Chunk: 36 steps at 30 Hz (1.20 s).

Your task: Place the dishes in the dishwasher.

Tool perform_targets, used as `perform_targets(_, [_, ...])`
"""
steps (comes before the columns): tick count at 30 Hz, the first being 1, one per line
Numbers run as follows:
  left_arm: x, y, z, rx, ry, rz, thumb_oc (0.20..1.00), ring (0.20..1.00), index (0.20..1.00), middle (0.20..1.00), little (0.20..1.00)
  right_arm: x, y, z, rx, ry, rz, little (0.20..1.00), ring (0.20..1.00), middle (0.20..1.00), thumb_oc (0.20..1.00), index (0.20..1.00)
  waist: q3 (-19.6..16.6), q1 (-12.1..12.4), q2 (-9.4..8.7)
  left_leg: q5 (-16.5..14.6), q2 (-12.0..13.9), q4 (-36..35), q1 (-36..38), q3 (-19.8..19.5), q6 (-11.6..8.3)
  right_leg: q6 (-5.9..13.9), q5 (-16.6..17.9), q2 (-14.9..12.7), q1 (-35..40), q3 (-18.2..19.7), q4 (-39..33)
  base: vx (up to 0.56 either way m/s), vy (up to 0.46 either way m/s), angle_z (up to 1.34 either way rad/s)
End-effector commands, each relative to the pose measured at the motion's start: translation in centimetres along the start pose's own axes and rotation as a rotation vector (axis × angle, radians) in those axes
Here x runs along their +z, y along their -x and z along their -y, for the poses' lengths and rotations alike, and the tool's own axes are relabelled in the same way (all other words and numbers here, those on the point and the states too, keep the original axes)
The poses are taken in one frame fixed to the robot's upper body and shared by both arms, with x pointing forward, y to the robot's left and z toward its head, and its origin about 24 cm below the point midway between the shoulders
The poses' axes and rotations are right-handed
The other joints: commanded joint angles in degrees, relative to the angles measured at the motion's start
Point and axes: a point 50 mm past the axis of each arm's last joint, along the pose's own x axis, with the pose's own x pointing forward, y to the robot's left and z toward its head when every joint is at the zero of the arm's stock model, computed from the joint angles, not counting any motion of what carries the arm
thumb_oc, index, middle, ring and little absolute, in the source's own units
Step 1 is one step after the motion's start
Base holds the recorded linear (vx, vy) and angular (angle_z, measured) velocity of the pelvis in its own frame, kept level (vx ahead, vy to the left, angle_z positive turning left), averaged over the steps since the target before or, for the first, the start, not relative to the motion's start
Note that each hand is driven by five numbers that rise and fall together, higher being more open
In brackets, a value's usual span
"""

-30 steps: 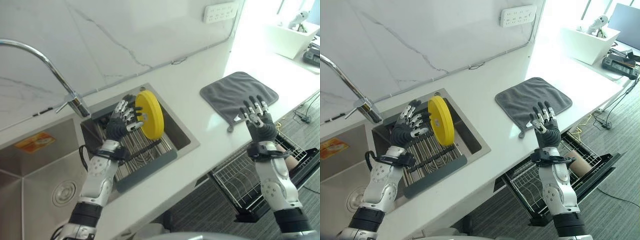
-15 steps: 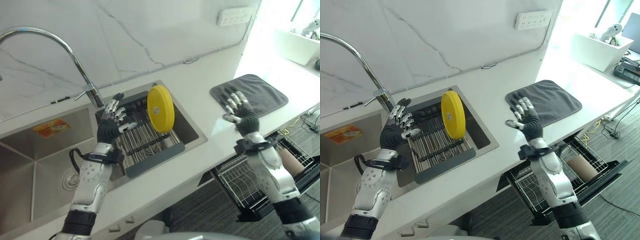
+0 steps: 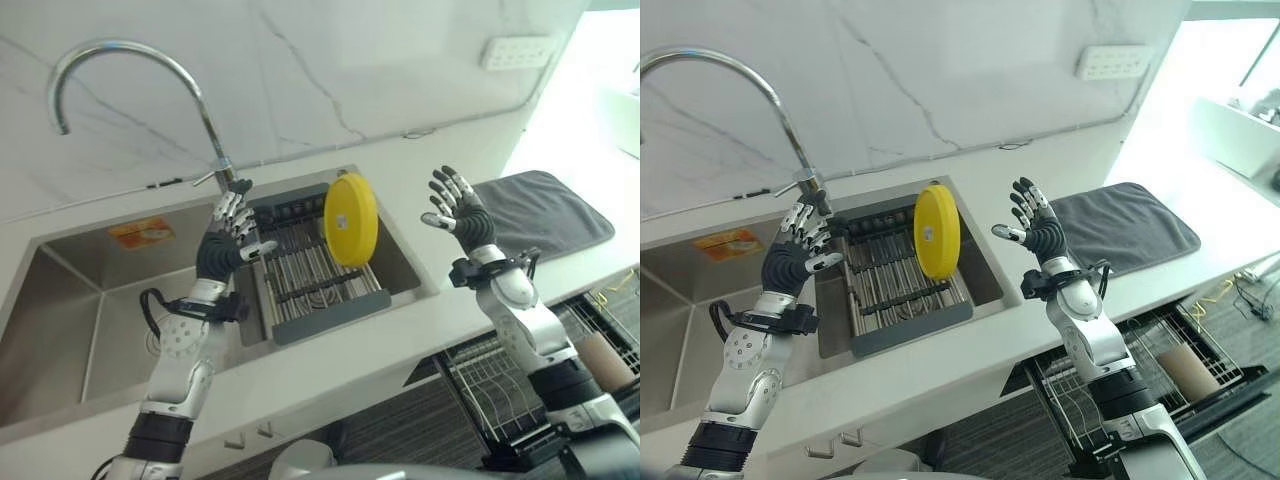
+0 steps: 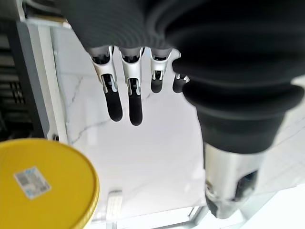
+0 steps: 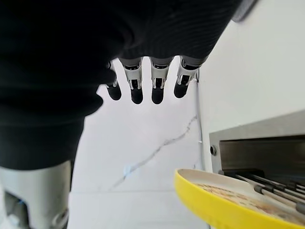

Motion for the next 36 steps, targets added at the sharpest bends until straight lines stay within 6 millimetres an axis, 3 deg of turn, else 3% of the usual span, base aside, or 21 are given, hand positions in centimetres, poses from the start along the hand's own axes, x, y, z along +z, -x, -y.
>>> perform_targets(1, [1.9, -1.3, 0.0, -0.077, -0.048, 0.092, 1.000, 1.000, 1.000, 1.000, 1.000, 1.3, -1.2, -1.1, 0.013, -0.005, 0.067, 1.000, 1.000, 1.000, 1.000, 1.000, -3.2, 0.6, -0.81, -2.2, 5.3, -0.1, -1.6, -0.1, -3.53, 2.51, 0.8, -2.9, -0.5, -4.2, 0.0, 0.07, -0.011, 0.19])
perform_targets(7, [2.2, -1.6, 1.0, -0.151, -0.034, 0.096, 1.000, 1.000, 1.000, 1.000, 1.000, -0.7, -2.4, -2.0, -0.014, -0.020, -0.028, 1.000, 1.000, 1.000, 1.000, 1.000, -2.9, 2.5, -0.79, -1.9, 4.5, -0.1, -1.8, -2.5, -3.54, 2.15, 0.7, -2.7, -0.1, -5.6, 0.0, 0.08, -0.010, 0.28])
perform_targets(14, [2.3, -1.4, 1.0, -0.189, -0.027, 0.093, 1.000, 1.000, 1.000, 1.000, 1.000, -2.2, -2.4, -1.3, -0.093, -0.073, -0.076, 1.000, 1.000, 1.000, 1.000, 1.000, -2.4, 3.9, -0.54, -1.9, 3.7, -0.1, -1.6, -4.1, -3.27, 2.09, 0.8, -2.7, 0.4, -6.8, 0.0, 0.04, -0.009, 0.12])
perform_targets(25, [2.4, -1.5, 1.1, -0.220, -0.032, 0.086, 1.000, 1.000, 1.000, 1.000, 1.000, -3.4, -2.5, -0.9, -0.138, -0.074, -0.130, 1.000, 1.000, 1.000, 1.000, 1.000, -2.1, 4.8, -0.35, -2.1, 3.1, -0.1, -1.2, -5.5, -3.13, 2.10, 0.8, -2.8, 0.9, -7.5, 0.0, 0.03, -0.015, 0.06])
perform_targets(36, [2.4, -1.6, 1.3, -0.241, -0.042, 0.073, 1.000, 1.000, 1.000, 1.000, 1.000, -3.7, -3.1, -1.2, -0.143, 0.089, -0.199, 1.000, 1.000, 1.000, 1.000, 1.000, -1.6, 5.2, -0.45, -2.1, 2.9, -0.1, -0.9, -6.3, -3.15, 1.89, 0.6, -2.6, 1.3, -7.5, 0.0, 0.01, -0.005, 0.00])
